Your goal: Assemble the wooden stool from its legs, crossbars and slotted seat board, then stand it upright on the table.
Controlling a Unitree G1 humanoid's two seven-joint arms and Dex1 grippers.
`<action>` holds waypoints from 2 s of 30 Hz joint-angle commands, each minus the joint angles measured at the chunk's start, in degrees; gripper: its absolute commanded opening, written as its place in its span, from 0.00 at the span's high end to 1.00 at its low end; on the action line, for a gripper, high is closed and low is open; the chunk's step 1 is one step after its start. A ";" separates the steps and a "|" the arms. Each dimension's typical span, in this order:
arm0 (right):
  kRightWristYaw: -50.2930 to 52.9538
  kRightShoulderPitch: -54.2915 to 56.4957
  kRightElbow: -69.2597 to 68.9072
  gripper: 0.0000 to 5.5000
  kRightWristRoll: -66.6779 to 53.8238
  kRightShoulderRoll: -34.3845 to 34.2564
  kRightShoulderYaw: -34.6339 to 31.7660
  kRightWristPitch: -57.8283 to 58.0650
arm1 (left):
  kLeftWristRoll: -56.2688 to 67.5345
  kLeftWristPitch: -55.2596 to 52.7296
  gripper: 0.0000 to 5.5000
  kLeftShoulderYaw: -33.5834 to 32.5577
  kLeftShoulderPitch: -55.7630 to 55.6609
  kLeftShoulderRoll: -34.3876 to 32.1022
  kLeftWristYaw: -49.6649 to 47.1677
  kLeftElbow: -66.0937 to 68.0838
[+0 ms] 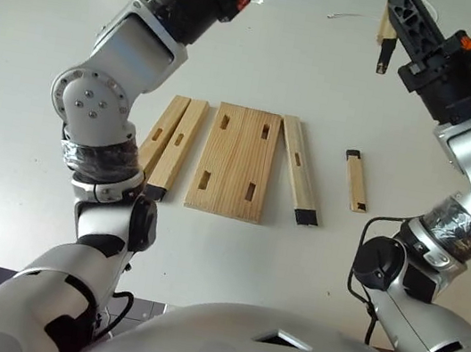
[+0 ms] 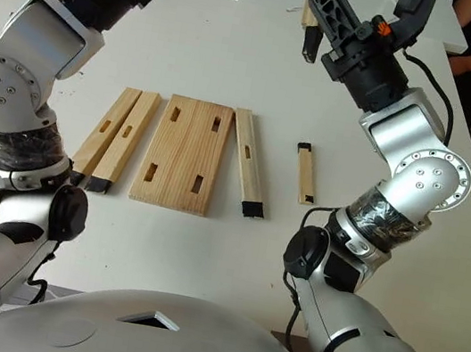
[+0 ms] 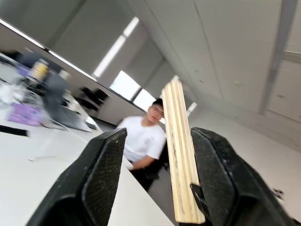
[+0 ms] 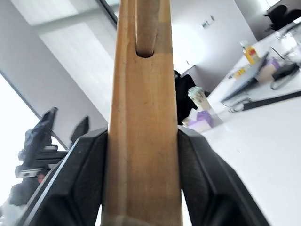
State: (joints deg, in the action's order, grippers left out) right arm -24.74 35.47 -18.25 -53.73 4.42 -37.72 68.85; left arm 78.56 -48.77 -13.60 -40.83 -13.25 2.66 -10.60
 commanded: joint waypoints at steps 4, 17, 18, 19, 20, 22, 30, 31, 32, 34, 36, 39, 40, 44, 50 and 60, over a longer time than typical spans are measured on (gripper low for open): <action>-6.85 -8.34 -4.93 0.63 -12.36 7.65 2.67 -1.71 | 12.64 -11.34 0.54 -0.24 -7.99 -5.68 4.60 9.17; -25.01 -10.37 -2.50 0.63 -15.62 25.35 14.88 -5.25 | 11.14 -18.41 0.54 0.71 -7.83 -16.14 23.81 6.76; -25.82 -10.29 -2.25 0.63 -15.48 26.16 15.54 -5.53 | 10.98 -18.42 0.54 0.75 -7.44 -16.44 24.27 6.57; -26.68 -10.23 -1.93 0.63 -14.95 26.93 16.43 -5.89 | 10.90 -18.37 0.54 0.80 -7.10 -16.59 24.65 6.47; -27.34 -10.13 -1.46 0.63 -14.41 27.59 17.50 -6.17 | 11.07 -18.23 0.54 0.77 -6.77 -16.59 24.79 6.19; -29.18 -10.30 -1.03 0.63 -13.11 28.96 19.91 -6.77 | 11.91 -17.98 0.54 0.65 -6.08 -16.21 24.69 5.55; -35.51 -9.76 -0.95 0.63 -8.68 32.34 27.72 -10.30 | 12.82 -16.63 0.54 1.21 -2.66 -15.40 23.09 0.46; -35.40 -9.46 -0.75 0.63 -8.84 32.18 27.88 -10.42 | 12.75 -16.40 0.54 1.34 -2.39 -15.35 22.92 -0.06; -35.24 -9.35 -0.56 0.63 -9.13 32.17 27.79 -10.48 | 12.58 -16.07 0.54 1.39 -2.16 -15.35 22.57 -0.39; -35.07 -9.75 -0.51 0.63 -9.50 32.61 27.42 -10.62 | 12.16 -15.24 0.54 1.45 -2.08 -15.14 21.96 -0.29; -34.74 -10.27 -0.51 0.63 -9.88 32.84 26.91 -10.67 | 11.98 -14.69 0.54 1.51 -2.03 -15.10 21.81 -0.16; -33.67 -10.56 -0.30 0.63 -10.91 32.51 25.95 -10.55 | 11.70 -14.16 0.54 1.74 -1.79 -15.08 21.63 -0.14; -33.47 -10.60 -0.27 0.63 -11.05 32.47 25.83 -10.55 | 11.65 -14.02 0.54 1.84 -1.65 -15.10 21.62 -0.17; -32.96 -10.59 -0.09 0.63 -11.44 32.57 25.78 -10.64 | 11.88 -13.55 0.54 2.18 -1.18 -15.33 21.57 -0.25; -32.91 -10.28 0.49 0.63 -11.00 32.70 26.48 -11.04 | 11.62 -12.90 0.62 2.46 -0.42 -15.59 22.29 -0.88; -32.51 -10.46 1.74 0.63 -8.18 33.25 27.87 -12.24 | 8.69 -11.19 0.62 2.13 1.05 -16.42 24.72 -2.61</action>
State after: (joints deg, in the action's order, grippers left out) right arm -58.35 24.99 -17.31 -64.30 36.70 -10.36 58.09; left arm 88.37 -60.45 -11.38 -40.42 -28.81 26.44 -12.26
